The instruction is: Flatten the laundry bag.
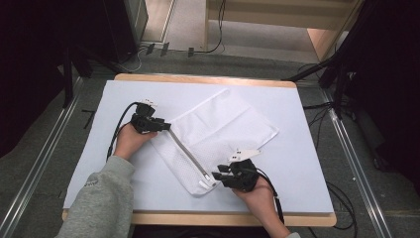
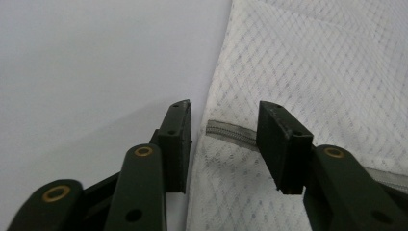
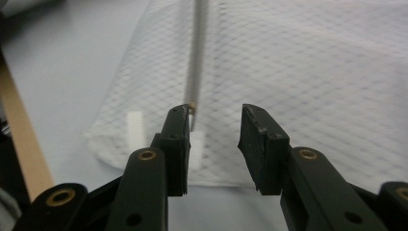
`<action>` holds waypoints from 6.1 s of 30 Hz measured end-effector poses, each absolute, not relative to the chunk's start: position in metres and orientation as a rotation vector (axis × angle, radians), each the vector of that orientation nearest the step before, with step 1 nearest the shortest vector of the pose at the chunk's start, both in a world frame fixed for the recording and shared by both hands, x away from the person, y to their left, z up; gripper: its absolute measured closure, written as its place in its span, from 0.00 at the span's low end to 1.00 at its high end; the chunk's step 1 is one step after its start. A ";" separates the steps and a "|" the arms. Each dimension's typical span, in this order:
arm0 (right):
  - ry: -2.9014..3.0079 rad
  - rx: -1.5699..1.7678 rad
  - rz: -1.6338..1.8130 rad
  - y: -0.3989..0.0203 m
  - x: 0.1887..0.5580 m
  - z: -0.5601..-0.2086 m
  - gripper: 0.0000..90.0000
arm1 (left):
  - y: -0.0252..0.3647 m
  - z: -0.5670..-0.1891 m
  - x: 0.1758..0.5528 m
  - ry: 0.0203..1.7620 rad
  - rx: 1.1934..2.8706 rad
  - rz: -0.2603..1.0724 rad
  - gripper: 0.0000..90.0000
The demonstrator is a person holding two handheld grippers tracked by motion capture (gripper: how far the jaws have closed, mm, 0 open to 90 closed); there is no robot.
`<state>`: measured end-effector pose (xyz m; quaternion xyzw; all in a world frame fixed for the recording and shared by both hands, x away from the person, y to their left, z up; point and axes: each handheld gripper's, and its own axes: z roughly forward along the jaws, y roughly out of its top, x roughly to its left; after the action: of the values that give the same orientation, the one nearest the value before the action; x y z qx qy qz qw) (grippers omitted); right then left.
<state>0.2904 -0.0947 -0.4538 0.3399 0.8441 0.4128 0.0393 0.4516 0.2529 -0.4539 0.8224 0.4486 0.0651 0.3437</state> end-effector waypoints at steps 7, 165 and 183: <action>2.501 1.125 1.263 -0.116 0.305 -0.452 0.72 | 0.254 -0.455 0.451 1.175 2.133 0.108 0.88; 2.364 1.341 1.104 -0.140 0.405 -0.458 0.98 | 0.278 -0.454 0.408 1.340 1.975 0.099 0.95; 2.412 1.333 1.108 -0.125 0.414 -0.473 1.00 | 0.280 -0.449 0.411 1.281 1.970 0.107 0.70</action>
<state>0.4135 -0.1246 -0.4729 0.4470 0.8091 0.3717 0.0855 0.4107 0.2801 -0.4494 0.7731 0.5026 0.0420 0.3847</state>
